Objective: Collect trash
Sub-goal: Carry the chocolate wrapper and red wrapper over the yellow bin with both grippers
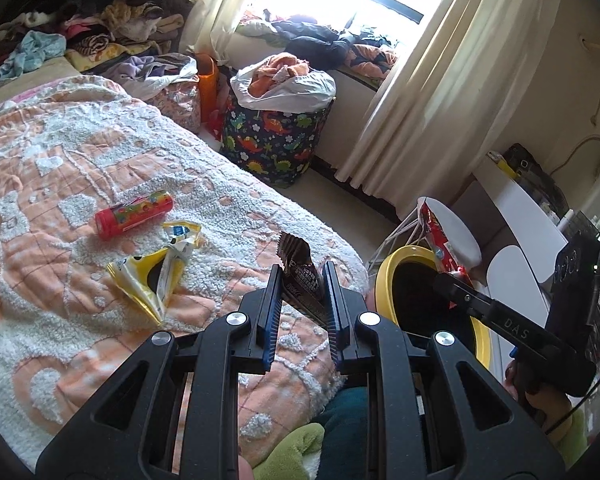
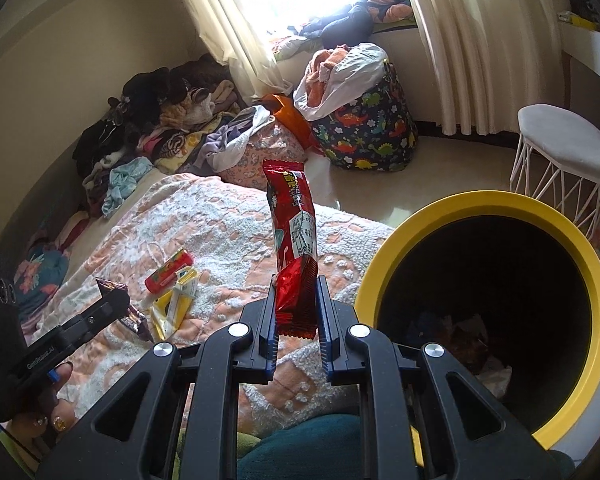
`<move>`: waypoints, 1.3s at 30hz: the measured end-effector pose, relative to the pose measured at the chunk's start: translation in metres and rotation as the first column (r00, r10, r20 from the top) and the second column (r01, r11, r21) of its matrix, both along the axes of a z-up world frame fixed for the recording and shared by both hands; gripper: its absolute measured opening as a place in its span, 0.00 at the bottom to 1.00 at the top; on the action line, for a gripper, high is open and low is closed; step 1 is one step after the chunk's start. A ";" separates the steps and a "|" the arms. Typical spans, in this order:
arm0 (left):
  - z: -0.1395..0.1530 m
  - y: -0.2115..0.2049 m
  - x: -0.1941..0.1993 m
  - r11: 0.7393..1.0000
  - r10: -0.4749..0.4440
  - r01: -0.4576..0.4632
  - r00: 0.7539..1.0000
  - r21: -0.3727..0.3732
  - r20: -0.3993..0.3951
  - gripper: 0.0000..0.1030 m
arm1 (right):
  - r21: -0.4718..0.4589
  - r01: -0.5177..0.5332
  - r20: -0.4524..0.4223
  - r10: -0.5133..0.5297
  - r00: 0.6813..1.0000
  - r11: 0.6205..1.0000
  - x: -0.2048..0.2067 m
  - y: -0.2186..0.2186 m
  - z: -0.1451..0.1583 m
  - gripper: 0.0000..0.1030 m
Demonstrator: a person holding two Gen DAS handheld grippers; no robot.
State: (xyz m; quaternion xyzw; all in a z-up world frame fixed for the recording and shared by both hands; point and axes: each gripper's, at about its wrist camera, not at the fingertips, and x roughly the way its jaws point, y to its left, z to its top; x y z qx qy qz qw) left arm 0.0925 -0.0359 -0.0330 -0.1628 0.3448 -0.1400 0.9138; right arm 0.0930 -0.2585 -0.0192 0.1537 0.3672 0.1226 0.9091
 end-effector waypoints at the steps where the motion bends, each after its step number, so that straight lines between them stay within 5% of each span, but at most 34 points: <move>1: 0.001 -0.003 0.000 1.000 -0.005 0.005 1.000 0.002 0.001 0.14 | 0.000 0.006 0.000 -0.006 1.000 1.000 0.000 -0.002 0.000 0.15; 39: 0.006 -0.106 0.011 0.970 -0.235 0.233 0.972 0.065 0.026 0.14 | 0.016 0.253 -0.048 -0.252 0.966 0.967 -0.005 -0.107 -0.013 0.15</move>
